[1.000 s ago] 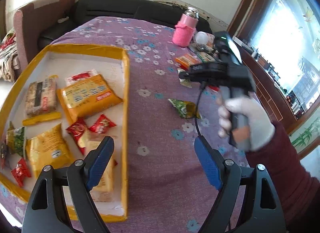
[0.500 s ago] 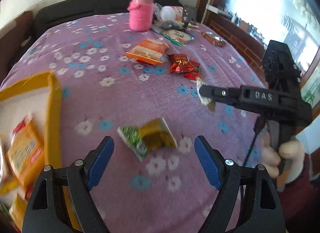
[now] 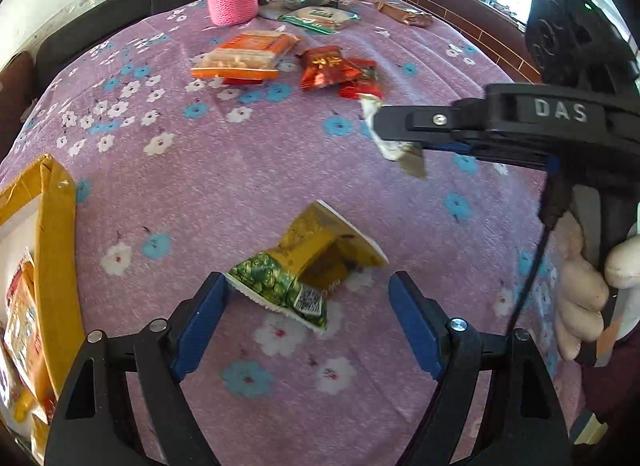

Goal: Organize snacks
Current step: 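Grasp the green-wrapped candy with the right tool while the left tool reaches the green-gold bag, then grasp the green-gold bag with the left tool, carry both items into the tray, release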

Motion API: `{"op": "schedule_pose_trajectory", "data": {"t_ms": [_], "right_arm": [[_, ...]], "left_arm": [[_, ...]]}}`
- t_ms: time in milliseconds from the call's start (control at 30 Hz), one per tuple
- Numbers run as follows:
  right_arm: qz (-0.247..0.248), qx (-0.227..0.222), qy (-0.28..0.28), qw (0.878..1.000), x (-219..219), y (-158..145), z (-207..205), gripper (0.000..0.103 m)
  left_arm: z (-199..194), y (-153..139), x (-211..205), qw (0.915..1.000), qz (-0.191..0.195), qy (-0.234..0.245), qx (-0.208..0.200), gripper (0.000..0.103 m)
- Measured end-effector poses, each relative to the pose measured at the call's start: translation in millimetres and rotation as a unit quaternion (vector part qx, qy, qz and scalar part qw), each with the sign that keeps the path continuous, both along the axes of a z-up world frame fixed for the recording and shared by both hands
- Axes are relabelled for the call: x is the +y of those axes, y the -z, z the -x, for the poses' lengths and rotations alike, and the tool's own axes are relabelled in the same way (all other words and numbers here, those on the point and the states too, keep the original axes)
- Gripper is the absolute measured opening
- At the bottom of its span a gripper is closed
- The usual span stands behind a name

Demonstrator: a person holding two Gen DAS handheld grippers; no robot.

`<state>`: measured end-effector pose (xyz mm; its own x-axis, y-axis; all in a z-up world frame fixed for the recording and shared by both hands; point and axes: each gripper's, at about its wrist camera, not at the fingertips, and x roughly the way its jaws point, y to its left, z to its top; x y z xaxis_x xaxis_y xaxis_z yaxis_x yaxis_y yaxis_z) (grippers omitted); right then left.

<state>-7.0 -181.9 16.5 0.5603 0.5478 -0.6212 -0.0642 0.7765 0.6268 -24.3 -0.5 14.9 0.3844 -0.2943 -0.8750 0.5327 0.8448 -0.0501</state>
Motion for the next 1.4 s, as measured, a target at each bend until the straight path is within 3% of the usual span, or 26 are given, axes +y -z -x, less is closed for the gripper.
{"op": "schedule_pose_trajectory", "data": {"t_ms": [333,367,400,467,600,767,900,1033,1100,1267,1400], "right_arm": [[-0.002,0.006,0.001,1.000,0,2,-1,0.021],[-0.002,0.006,0.001,1.000,0,2,-1,0.021],[-0.003,0.006,0.001,1.000,0,2,-1,0.021],[-0.002,0.007,0.000,1.000,0,3,-2,0.021],[-0.001,0.008,0.000,1.000,1,4,-3,0.021],[-0.002,-0.003,-0.004,1.000,2,0,-1,0.020],[-0.006,-0.018,-0.013,1.000,5,-5,2,0.020],[-0.005,-0.031,-0.020,0.999,11,-9,6,0.020],[-0.001,-0.038,-0.025,0.999,15,-11,9,0.020],[0.008,-0.042,-0.037,0.998,36,-22,18,0.020],[0.013,-0.063,-0.096,0.993,86,-50,35,0.019]], "left_arm": [[-12,6,-10,0.9993,-0.007,-0.017,-0.033,0.083],[-13,6,-11,0.9992,-0.005,-0.022,-0.033,0.078],[-11,4,-11,0.9990,-0.002,-0.024,-0.037,0.060],[-7,0,-13,0.9989,0.002,-0.023,-0.041,0.038],[-1,-3,-14,0.9986,0.004,-0.031,-0.043,0.035],[6,-13,7,0.9961,0.054,-0.063,-0.032,0.035],[20,-35,43,0.9889,0.092,-0.109,-0.040,0.036],[34,-56,91,0.9800,0.092,-0.163,-0.068,0.036],[41,-64,124,0.9716,0.097,-0.200,-0.081,0.036],[59,-69,203,0.9492,0.102,-0.284,-0.089,0.036],[77,-59,230,0.9402,0.095,-0.316,-0.084,0.036]]}}
